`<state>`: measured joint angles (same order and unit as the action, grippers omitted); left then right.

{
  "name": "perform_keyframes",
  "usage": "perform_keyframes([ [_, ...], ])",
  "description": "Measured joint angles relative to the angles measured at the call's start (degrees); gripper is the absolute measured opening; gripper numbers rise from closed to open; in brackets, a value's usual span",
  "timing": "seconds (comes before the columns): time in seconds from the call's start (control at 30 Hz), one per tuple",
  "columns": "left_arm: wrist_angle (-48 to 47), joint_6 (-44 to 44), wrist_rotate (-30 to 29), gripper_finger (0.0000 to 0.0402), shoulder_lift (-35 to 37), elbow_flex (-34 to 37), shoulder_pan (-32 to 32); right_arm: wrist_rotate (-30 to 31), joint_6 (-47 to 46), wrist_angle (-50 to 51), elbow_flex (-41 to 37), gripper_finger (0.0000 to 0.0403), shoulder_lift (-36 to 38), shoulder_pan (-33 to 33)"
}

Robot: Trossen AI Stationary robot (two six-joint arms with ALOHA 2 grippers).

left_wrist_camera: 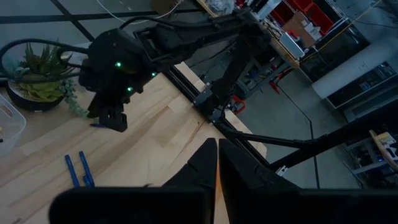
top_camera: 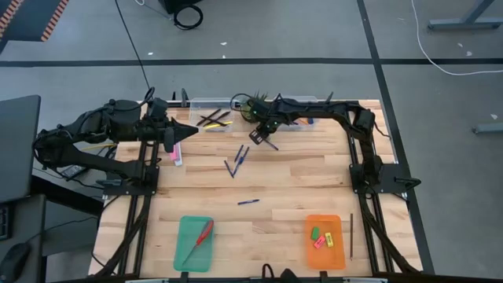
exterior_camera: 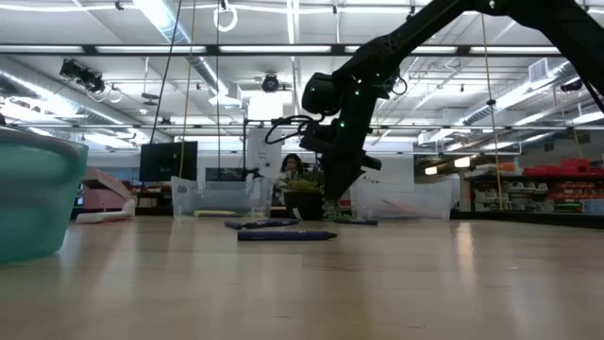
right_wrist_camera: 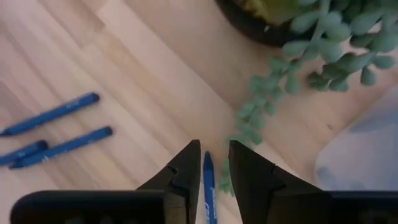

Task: Sort crayons/erasers/pens/pencils in bins
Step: Put the blue crayon into the right transparent bin

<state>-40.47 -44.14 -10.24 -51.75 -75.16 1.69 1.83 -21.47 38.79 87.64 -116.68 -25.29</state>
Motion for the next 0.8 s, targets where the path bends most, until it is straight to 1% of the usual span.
perform_keyframes([
  [0.13, 0.0, 0.0, 0.0, 0.0019, 0.0, 0.0, 0.0, -0.94, 1.51, -0.22, 0.0, 0.0091, 0.0, -0.29],
  [0.27, 0.0, 1.35, 0.0, 0.0023, 0.0, 0.0, 0.0, -2.72, 9.12, 1.23, 0.0, 0.0091, 0.0, 0.83],
  [0.37, 0.0, 1.83, 0.0, 0.003, 0.0, 0.0, 0.0, -2.47, 15.4, 7.26, 0.0, 0.0092, 0.0, 2.54],
  [0.43, 0.0, 1.95, 0.0, 0.0034, 0.0, 0.0, 0.0, -0.59, 16.94, 13.05, 0.0, 0.0097, 0.0, 3.8],
  [0.53, 0.0, 1.97, 0.0, 0.0039, 0.0, 0.0, 0.0, 2.34, 16.31, 19.58, 0.0, 0.0108, 0.0, 5.85],
  [0.6, 0.0, 1.97, 0.0, 0.004, 0.0, 0.0, 0.0, 2.51, 14.48, 22.32, 0.0, 0.0118, 0.0, 6.9],
  [0.7, 0.0, 1.95, 0.0, 0.004, 0.0, 0.0, 0.0, 1.47, 9.41, 22.47, -0.02, 0.0132, 0.0, 7.5],
  [0.8, 0.0, 1.95, 0.0, 0.004, 0.0, 0.0, 0.0, -0.1, 2.94, 20.19, -0.02, 0.0139, 0.0, 6.42],
])
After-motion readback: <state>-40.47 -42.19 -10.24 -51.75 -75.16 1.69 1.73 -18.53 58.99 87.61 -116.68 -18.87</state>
